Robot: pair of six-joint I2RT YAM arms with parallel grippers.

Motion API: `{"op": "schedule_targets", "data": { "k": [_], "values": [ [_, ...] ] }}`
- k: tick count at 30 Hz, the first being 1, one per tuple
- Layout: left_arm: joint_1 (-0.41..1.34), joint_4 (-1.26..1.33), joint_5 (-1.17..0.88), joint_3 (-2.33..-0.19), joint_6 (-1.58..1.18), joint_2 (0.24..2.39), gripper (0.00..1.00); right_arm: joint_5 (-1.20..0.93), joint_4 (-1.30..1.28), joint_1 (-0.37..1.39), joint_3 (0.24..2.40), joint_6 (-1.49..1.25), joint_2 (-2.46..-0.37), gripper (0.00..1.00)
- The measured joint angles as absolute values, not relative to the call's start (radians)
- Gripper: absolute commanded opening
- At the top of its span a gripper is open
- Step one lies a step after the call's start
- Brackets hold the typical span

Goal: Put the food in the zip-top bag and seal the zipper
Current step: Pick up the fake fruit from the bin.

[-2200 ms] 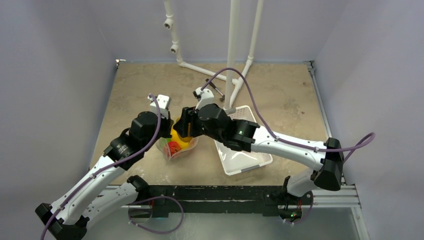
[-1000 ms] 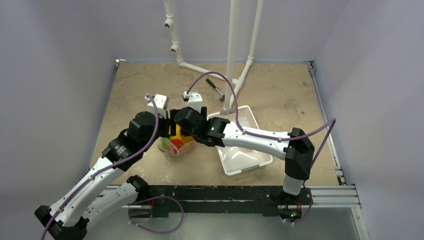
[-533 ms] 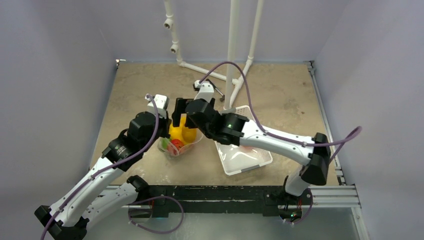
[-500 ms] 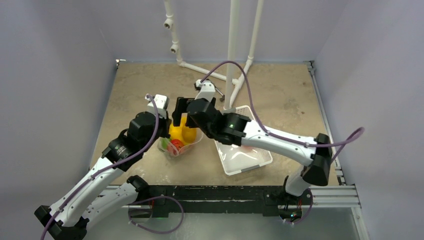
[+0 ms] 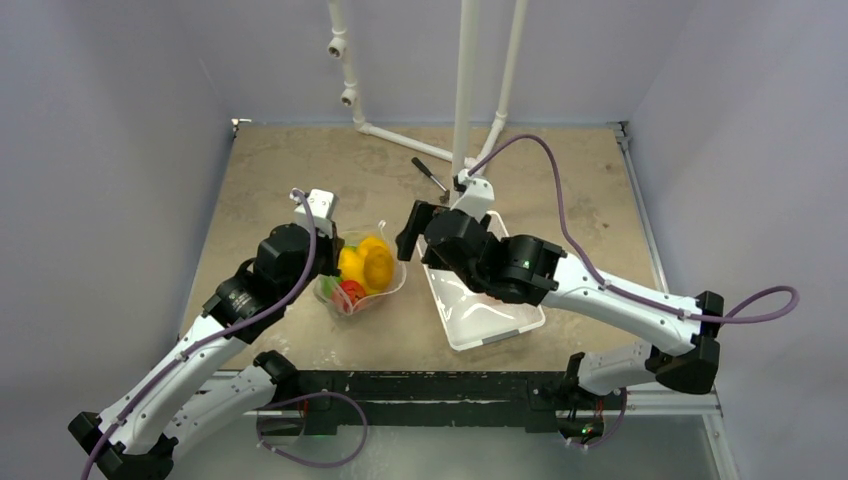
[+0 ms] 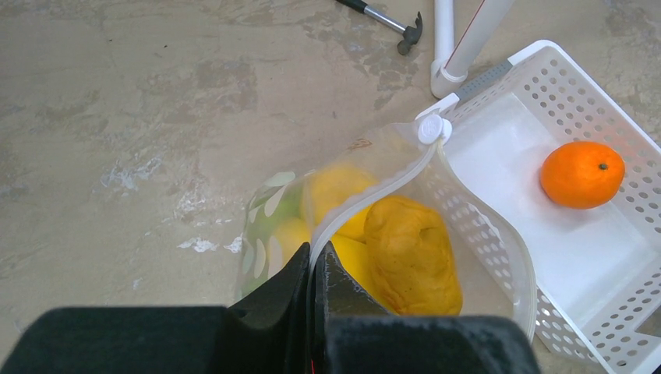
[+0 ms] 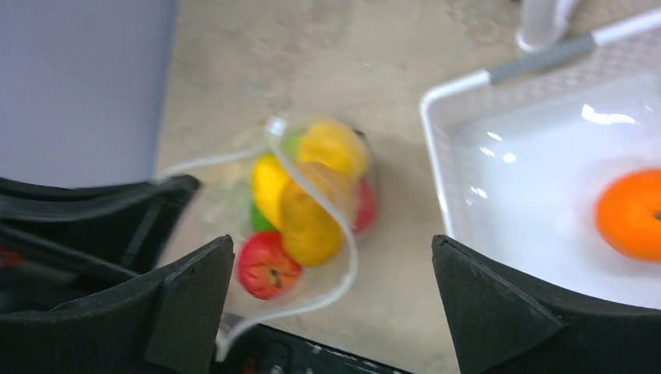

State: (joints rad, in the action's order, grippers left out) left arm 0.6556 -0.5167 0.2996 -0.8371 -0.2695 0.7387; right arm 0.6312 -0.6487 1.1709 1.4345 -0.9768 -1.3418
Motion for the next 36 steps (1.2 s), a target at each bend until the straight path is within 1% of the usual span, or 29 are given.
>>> {"op": "schedule_targets", "data": {
  "k": [5, 13, 19, 29, 36],
  "values": [
    [0.656, -0.517, 0.296, -0.837, -0.27, 0.738, 0.0, 0.637, -0.752, 1.168, 1.337, -1.04, -1.312, 0.99],
    [0.656, -0.517, 0.287, -0.837, -0.27, 0.722, 0.0, 0.63, -0.793, 1.103, 1.245, -1.082, -1.245, 0.99],
    [0.656, -0.517, 0.276, -0.837, -0.27, 0.715, 0.0, 0.608, -0.8, 0.985, 1.195, -1.081, -1.259, 0.99],
    [0.656, -0.517, 0.264, -0.837, -0.27, 0.709, 0.0, 0.58, -0.801, 0.93, 1.138, -1.082, -1.265, 0.99],
    [0.656, -0.517, 0.26, -0.837, -0.27, 0.706, 0.0, 0.58, -0.797, 0.873, 1.104, -1.085, -1.327, 0.99]
  ]
}}
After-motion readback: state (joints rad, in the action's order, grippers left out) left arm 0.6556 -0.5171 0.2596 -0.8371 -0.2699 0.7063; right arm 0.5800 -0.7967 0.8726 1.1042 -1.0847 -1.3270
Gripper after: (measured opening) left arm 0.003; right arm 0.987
